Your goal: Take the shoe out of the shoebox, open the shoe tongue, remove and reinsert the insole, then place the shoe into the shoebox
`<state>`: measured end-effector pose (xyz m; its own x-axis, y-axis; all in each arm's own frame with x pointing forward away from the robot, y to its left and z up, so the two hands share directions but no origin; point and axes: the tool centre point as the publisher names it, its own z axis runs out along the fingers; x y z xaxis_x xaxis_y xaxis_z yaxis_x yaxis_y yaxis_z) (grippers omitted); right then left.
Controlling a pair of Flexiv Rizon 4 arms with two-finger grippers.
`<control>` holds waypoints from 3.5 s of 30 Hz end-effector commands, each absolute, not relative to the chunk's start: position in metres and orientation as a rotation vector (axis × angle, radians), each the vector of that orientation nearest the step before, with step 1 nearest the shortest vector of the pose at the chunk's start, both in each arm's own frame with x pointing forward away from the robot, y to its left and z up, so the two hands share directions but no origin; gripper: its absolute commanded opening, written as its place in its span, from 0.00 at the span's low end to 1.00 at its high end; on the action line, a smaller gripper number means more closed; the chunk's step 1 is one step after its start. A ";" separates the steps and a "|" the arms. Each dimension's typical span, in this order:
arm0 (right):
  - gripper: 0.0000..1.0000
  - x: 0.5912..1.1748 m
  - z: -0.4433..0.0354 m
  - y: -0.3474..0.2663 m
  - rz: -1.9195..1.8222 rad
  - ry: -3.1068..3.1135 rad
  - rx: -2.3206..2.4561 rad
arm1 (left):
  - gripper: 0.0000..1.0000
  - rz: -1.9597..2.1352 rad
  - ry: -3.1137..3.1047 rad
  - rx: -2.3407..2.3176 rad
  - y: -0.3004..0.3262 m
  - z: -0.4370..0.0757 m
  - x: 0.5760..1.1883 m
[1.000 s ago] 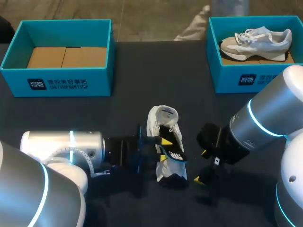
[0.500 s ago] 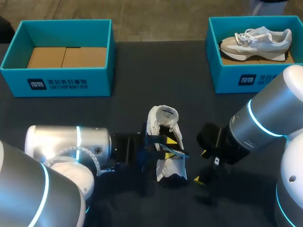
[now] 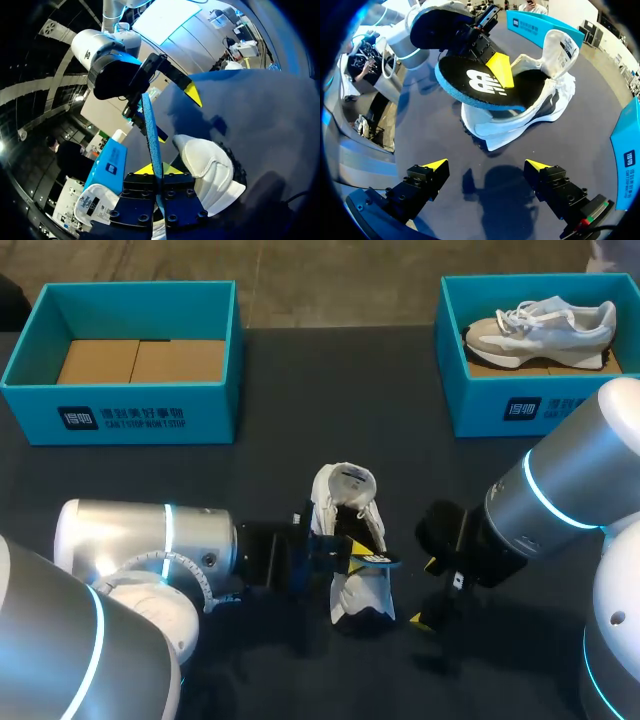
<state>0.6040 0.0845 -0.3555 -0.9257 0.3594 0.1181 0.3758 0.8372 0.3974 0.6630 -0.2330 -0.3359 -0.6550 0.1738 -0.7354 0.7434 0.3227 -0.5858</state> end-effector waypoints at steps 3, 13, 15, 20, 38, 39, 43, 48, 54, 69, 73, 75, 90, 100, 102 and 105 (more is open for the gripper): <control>1.00 0.603 -0.356 0.084 -0.657 -2.975 -0.596 | 0.00 -1.298 2.030 0.808 -0.232 -0.342 0.666; 1.00 0.603 -0.356 0.084 -0.657 -2.975 -0.596 | 0.00 -1.251 2.053 0.774 -0.231 -0.348 0.684; 1.00 0.603 -0.356 0.084 -0.657 -2.975 -0.596 | 0.00 -1.249 2.059 0.771 -0.232 -0.349 0.685; 1.00 0.603 -0.356 0.084 -0.657 -2.975 -0.596 | 0.00 -1.282 2.079 0.768 -0.232 -0.348 0.682; 1.00 0.603 -0.356 0.084 -0.657 -2.975 -0.596 | 0.25 -1.355 2.067 0.785 -0.228 -0.330 0.658; 1.00 0.603 -0.356 0.084 -0.657 -2.975 -0.596 | 0.24 -1.356 2.063 0.790 -0.229 -0.329 0.657; 1.00 0.603 -0.356 0.084 -0.657 -2.975 -0.596 | 0.00 -1.342 2.049 0.812 -0.231 -0.330 0.656; 1.00 0.603 -0.356 0.084 -0.657 -2.975 -0.596 | 0.00 -1.310 2.038 0.848 -0.232 -0.338 0.657; 1.00 0.603 -0.356 0.084 -0.657 -2.975 -0.596 | 0.00 -1.267 2.026 0.871 -0.232 -0.343 0.662; 1.00 0.603 -0.356 0.084 -0.657 -2.975 -0.596 | 0.00 -1.218 2.091 0.793 -0.234 -0.354 0.687; 1.00 0.603 -0.356 0.084 -0.657 -2.975 -0.596 | 0.00 -1.236 2.094 0.786 -0.232 -0.352 0.683; 1.00 0.603 -0.356 0.084 -0.657 -2.975 -0.596 | 0.20 -1.246 2.094 0.784 -0.230 -0.349 0.679; 1.00 0.603 -0.356 0.084 -0.657 -2.975 -0.596 | 0.18 -1.343 2.056 0.796 -0.226 -0.331 0.654; 1.00 0.603 -0.356 0.084 -0.657 -2.975 -0.596 | 0.00 -1.271 2.026 0.856 -0.232 -0.341 0.654; 1.00 0.603 -0.356 0.084 -0.657 -2.975 -0.596 | 0.00 -1.267 2.026 0.861 -0.233 -0.343 0.655; 1.00 0.603 -0.356 0.084 -0.657 -2.975 -0.596 | 0.00 -1.239 2.025 0.875 -0.235 -0.346 0.659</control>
<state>0.6040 0.0845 -0.3555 -0.9257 0.3594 0.1180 0.3757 0.8372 0.3974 0.6568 -0.2263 -0.3423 -0.5981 0.2195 -0.7708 0.7882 0.3350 -0.5162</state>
